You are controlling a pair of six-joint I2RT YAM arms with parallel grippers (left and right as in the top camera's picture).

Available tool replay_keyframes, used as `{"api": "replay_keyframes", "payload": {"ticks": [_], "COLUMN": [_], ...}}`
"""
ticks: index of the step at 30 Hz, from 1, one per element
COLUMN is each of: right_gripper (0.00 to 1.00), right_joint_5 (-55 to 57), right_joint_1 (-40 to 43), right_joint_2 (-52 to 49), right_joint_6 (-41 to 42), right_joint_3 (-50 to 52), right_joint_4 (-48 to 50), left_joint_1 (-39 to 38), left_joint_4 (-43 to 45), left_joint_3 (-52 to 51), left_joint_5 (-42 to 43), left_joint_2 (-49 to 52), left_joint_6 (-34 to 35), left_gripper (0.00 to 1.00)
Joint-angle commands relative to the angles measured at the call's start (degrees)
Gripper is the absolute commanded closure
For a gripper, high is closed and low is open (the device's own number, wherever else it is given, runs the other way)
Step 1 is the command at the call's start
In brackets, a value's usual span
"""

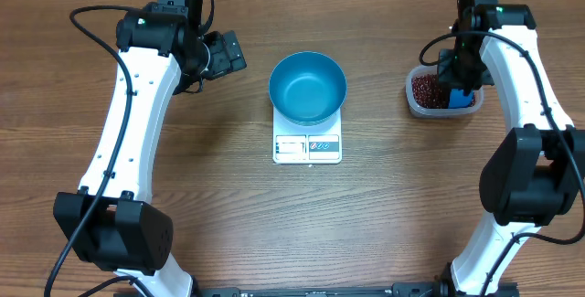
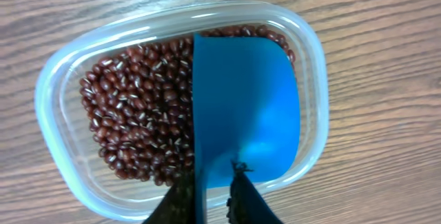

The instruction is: Scoop item into bowl and weigh 150g on scale

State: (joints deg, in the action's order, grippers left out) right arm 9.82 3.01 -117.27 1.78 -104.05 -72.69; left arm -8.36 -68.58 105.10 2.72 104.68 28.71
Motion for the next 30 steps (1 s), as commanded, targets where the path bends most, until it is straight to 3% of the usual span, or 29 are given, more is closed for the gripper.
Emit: {"api": "replay_keyframes", "payload": {"ticks": [1,3,30], "right_gripper": [0.92,0.96,0.96], "right_joint_5": [-0.5,-0.5,-0.5], "right_joint_1": [1.4,1.4,1.4], "right_joint_2": [-2.7,-2.7,-2.7], "right_joint_6": [0.4,0.3,-0.3], "right_joint_3": [1.9,1.8,1.8], "right_joint_4": [2.2,2.7,3.8], "left_joint_1": [0.1,0.1,0.1], "left_joint_4": [0.0,0.0,0.0], "left_joint_3": [1.1,1.1,1.1], "left_joint_5": [-0.8,-0.8,-0.8], "left_joint_2": [-1.2,-1.2,-1.2], "left_joint_6": [-0.4,-0.4,-0.4], "left_gripper": [0.00,0.01,0.00]}}
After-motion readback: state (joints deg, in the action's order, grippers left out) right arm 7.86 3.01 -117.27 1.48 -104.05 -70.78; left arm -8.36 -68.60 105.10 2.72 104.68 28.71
